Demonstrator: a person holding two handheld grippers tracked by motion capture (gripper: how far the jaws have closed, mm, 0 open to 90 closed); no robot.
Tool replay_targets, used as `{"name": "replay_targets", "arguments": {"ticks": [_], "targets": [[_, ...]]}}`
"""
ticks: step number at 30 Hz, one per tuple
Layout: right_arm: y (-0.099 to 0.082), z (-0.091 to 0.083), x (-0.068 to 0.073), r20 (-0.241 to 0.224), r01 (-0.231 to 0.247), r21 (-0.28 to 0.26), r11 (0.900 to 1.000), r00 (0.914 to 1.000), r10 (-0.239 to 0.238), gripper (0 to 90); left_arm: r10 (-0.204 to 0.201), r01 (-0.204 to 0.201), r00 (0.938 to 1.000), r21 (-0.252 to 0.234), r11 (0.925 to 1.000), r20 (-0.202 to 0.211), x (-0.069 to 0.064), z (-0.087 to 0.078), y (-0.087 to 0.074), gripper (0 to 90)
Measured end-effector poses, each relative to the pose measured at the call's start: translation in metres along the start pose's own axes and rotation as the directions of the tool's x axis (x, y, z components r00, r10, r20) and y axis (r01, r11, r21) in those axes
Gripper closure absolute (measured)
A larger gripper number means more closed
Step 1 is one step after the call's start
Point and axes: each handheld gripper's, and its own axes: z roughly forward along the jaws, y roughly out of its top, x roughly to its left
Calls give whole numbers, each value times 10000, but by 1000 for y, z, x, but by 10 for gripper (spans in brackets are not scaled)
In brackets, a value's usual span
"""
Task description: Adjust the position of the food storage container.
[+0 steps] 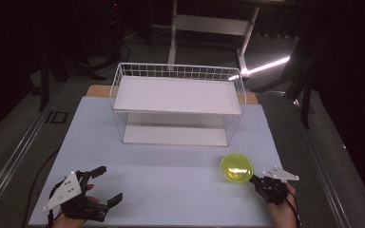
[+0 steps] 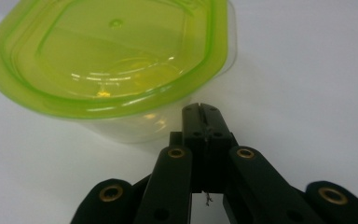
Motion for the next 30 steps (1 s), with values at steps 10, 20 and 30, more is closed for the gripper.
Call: {"name": "replay_targets", "arguments": {"ticks": [10, 20, 30], "targets": [[12, 12, 8, -342, 156, 95, 9998, 9993, -152, 900, 13, -13, 10000, -9, 10000, -2, -1, 0, 0, 2], [23, 26, 3, -517, -11, 263, 9997, 9987, 25, 900, 1, -1, 10000, -3, 10000, 6, -1, -1, 0, 2], [29, 37, 26, -1250, 284, 461, 9985, 9919, -224, 900, 75, -75, 10000, 35, 10000, 26, -2, 0, 0, 2]]}}
